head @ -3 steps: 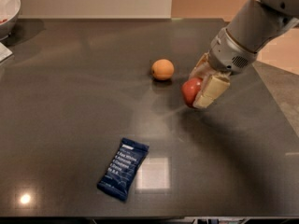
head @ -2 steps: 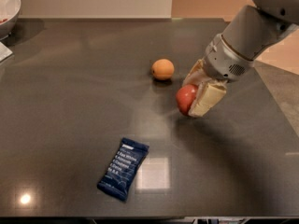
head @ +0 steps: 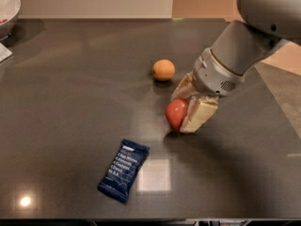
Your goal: Move apple near rxbar blueberry
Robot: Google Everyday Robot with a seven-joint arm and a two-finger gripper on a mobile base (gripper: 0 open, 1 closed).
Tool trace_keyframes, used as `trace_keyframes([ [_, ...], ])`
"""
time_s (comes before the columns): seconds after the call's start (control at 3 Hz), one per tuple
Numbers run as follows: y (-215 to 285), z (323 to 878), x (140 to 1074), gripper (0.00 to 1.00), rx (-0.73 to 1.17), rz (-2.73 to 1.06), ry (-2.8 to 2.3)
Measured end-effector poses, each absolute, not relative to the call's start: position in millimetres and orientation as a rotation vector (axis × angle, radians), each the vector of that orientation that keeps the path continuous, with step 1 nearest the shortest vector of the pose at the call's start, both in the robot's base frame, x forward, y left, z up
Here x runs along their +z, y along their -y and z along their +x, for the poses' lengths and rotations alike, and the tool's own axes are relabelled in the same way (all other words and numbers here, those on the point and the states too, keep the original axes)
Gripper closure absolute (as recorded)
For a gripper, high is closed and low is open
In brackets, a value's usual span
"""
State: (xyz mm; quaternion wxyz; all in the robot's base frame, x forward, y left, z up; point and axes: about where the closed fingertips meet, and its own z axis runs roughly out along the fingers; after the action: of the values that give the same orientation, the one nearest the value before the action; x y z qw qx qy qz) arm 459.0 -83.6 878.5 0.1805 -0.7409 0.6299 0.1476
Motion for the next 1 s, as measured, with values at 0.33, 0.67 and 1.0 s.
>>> trace_keyframes([
  [0.33, 72, 452, 872, 1.00, 0.436, -2.127, -1.731],
  [0.67, 66, 440, 868, 1.00, 0.452, -2.153, -1.688],
  [1.0, 62, 427, 866, 1.00, 0.478, -2.169, -1.648],
])
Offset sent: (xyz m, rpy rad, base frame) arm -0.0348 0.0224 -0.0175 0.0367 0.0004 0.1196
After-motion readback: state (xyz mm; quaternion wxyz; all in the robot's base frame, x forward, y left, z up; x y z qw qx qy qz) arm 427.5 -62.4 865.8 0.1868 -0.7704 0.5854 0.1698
